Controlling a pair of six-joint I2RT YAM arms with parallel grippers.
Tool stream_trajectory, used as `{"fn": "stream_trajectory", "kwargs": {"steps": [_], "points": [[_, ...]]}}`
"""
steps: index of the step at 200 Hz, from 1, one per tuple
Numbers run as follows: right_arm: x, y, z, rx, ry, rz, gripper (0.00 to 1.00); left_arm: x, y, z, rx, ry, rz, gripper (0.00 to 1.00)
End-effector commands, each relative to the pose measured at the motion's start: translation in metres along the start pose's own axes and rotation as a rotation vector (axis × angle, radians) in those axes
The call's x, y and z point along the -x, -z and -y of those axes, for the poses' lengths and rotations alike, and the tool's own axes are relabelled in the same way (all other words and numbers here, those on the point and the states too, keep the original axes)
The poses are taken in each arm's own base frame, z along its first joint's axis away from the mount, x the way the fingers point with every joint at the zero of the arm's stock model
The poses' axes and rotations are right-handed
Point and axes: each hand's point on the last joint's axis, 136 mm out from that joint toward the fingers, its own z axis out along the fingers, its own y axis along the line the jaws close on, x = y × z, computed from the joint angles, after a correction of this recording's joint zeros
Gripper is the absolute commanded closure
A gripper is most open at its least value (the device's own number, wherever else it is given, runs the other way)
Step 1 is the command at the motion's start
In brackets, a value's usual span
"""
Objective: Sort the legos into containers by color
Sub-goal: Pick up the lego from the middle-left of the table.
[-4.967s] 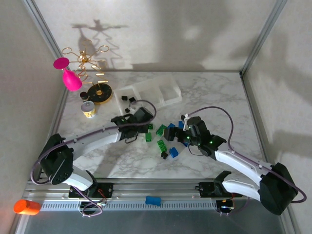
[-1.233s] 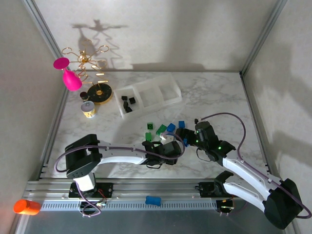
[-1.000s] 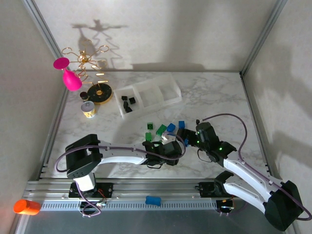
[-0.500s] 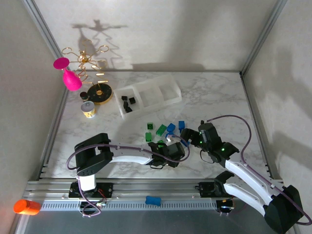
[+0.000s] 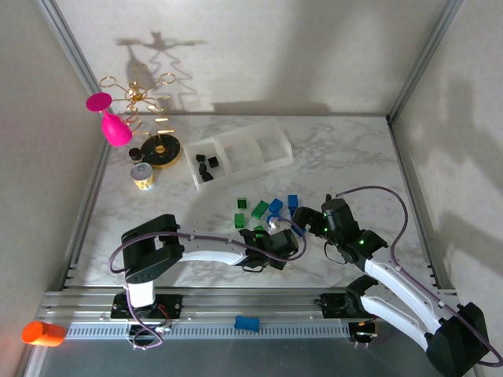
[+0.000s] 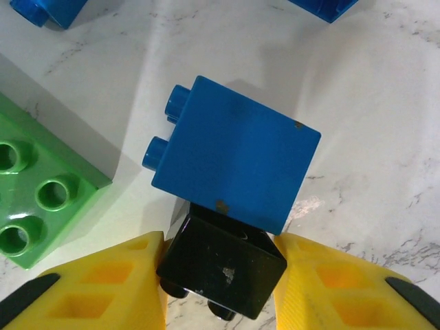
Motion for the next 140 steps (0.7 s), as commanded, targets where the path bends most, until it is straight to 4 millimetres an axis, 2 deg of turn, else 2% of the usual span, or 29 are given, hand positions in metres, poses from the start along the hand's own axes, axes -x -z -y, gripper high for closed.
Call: {"fn": "stream_trajectory", "kwargs": {"steps": [1,30,63,84,112,140], "points": [[0.008,0.005,-0.006,0.029,0.001,0.027,0.01,0.017,0.022,-0.003,0.008,0.013,0.053,0.61],[0.015,0.011,-0.020,0.097,0.041,0.054,0.01,0.027,0.047,-0.017,0.027,0.044,0.104,0.60],[0.027,0.016,-0.047,0.207,0.113,0.084,0.01,0.053,0.080,-0.051,0.093,0.090,0.182,0.60],[0.037,0.020,-0.068,0.282,0.159,0.107,0.01,0.077,0.098,-0.087,0.167,0.139,0.236,0.60],[0.049,0.019,-0.089,0.336,0.196,0.130,0.01,0.123,0.118,-0.138,0.244,0.242,0.334,0.60],[0.057,0.014,-0.107,0.386,0.209,0.129,0.01,0.168,0.123,-0.192,0.357,0.323,0.387,0.59]]}}
